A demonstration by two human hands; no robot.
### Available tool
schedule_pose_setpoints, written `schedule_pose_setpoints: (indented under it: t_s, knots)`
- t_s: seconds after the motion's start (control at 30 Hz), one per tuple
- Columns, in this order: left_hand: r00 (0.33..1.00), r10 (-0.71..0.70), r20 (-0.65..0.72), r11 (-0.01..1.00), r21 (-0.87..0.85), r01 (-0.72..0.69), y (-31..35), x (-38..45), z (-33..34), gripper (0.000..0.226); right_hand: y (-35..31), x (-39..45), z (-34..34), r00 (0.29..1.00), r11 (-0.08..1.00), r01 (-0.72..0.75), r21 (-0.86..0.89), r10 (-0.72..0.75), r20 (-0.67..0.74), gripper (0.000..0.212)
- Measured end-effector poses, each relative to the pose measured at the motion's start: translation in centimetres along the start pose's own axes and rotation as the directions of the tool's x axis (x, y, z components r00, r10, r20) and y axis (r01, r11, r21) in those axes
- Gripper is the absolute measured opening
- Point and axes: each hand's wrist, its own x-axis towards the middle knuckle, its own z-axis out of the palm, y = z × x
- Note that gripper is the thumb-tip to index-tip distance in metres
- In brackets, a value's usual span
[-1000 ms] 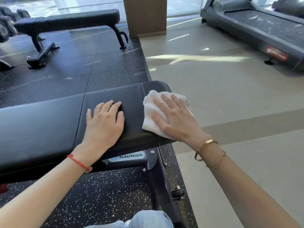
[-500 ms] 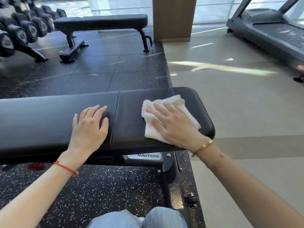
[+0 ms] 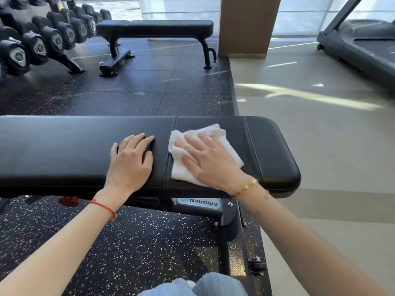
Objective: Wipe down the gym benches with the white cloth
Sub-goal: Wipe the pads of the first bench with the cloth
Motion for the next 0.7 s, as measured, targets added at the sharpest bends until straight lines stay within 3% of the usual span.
schedule_pose_setpoints:
  t_s: [0.07, 0.17, 0.33, 0.43, 0.57, 0.7]
  knots:
    - [1.0, 0.004, 0.002, 1.0, 0.002, -0.004, -0.1, 0.0, 0.1, 0.045, 1.0, -2.5, 0.0, 1.0, 0.999, 0.015, 0.037, -0.015, -0.015, 0.05]
    - [1.0, 0.008, 0.002, 1.0, 0.002, -0.008, -0.2, 0.1, 0.2, 0.044, 3.9, -3.3, -0.5, 0.997, 0.996, -0.079, 0.049, 0.079, 0.004, 0.049]
    - [1.0, -0.005, -0.014, 1.0, 0.0, 0.005, -0.1, 0.2, 0.4, 0.042, 5.7, 3.6, -0.8, 0.962, 0.962, -0.268, -0.06, 0.27, 0.033, 0.051]
    - [1.0, -0.003, -0.028, 1.0, -0.002, 0.003, 0.0, 0.2, 0.3, 0.043, 2.6, 6.8, -0.2, 0.98, 0.978, -0.19, -0.083, 0.194, 0.044, 0.051]
    - [0.999, 0.003, -0.035, 1.0, 0.004, -0.003, -0.3, 0.1, 0.2, 0.044, -0.1, 4.1, 0.3, 0.999, 0.999, -0.043, -0.019, 0.043, 0.025, 0.051]
    - [1.0, -0.002, -0.031, 1.0, 0.001, 0.002, -0.3, 0.0, 0.2, 0.048, 4.4, -0.6, -0.2, 0.995, 0.991, -0.101, -0.087, 0.102, 0.006, 0.051]
